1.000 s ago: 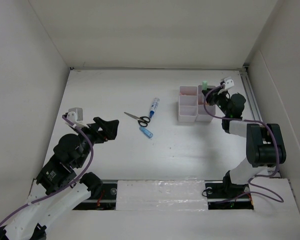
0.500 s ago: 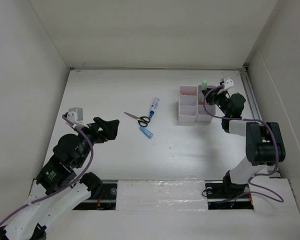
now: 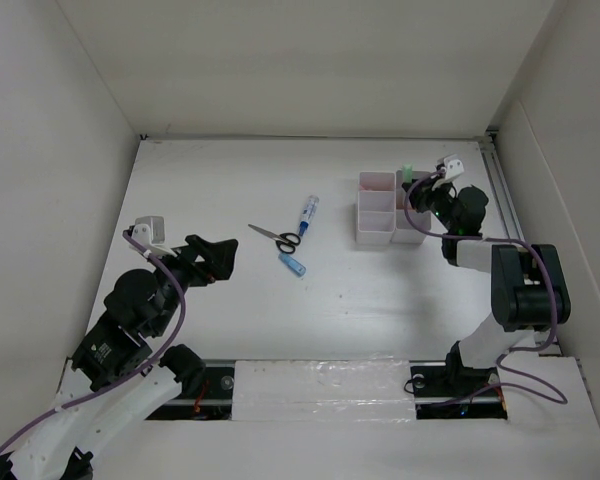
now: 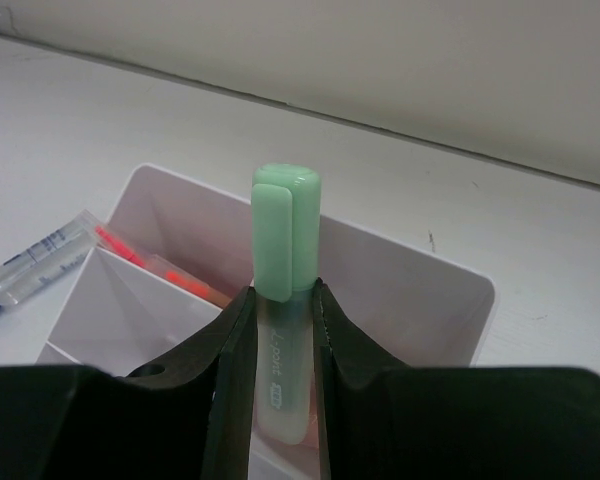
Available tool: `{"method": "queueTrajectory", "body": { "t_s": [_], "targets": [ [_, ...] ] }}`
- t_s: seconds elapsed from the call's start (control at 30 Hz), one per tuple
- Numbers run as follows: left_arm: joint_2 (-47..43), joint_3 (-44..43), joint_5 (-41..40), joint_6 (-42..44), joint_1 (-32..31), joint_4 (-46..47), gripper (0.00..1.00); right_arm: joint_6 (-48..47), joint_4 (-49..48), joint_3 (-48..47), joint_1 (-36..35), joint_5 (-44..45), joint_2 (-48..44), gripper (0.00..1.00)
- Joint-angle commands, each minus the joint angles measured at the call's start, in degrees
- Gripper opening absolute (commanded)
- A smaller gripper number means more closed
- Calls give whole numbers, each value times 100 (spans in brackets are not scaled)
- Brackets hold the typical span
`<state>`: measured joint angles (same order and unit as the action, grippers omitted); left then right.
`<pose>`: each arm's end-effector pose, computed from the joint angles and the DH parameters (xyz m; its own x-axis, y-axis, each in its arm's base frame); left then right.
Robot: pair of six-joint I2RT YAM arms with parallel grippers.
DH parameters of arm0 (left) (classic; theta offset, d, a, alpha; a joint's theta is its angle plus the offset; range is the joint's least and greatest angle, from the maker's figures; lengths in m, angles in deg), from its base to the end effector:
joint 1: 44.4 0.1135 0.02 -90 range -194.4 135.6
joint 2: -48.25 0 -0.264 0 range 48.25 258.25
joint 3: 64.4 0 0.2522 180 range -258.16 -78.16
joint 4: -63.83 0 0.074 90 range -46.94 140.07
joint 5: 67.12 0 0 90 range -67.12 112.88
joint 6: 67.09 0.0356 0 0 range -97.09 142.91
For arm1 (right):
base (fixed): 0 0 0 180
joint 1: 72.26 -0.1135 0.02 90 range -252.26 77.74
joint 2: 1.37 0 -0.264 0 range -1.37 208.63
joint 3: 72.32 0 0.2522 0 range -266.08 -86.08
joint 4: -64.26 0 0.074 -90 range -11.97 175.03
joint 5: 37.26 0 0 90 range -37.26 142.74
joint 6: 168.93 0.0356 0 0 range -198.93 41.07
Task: Sort the stationery into containers
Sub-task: Place the stationery in the storage box.
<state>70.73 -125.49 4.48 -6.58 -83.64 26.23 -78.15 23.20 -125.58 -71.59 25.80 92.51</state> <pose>0.0698 -0.0425 0.3737 -0.1633 -0.4698 -0.8676 0.3164 0.8080 -0.4970 0.3352 0.0122 0.2135 0.0017 0.0121 -0.9999 -0.4427 0.8966 0.0101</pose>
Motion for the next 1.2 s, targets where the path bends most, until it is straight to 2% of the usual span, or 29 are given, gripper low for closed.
{"method": "queueTrajectory", "body": {
  "t_s": [0.0,0.33,0.43,0.67,0.77,0.97,1.0,1.07,1.1,1.17],
  "targets": [
    [-42,40,29,84,22,239,100,-130,-63,-145,-49,22,-99,16],
    [-42,40,29,84,22,239,100,-78,-248,13,4,-31,-160,29],
    [-42,40,29,84,22,239,100,-78,-195,13,4,-31,-212,40],
    [-42,40,29,84,22,239,100,-25,-309,119,4,-179,-266,54],
    [-42,40,29,84,22,239,100,37,-396,189,4,-180,-336,55],
    [10,40,-23,32,22,186,100,89,-397,479,4,-180,-1142,55],
    [11,40,-24,32,22,186,100,89,-136,479,-66,-32,-1301,61],
    [72,40,-24,32,22,186,100,89,260,479,-119,162,-1887,61],
    [185,40,-24,32,22,186,100,89,488,479,-206,276,-2118,81],
    [318,-12,-24,-30,22,186,100,142,1480,269,-444,977,-2592,85]
  ]
}}
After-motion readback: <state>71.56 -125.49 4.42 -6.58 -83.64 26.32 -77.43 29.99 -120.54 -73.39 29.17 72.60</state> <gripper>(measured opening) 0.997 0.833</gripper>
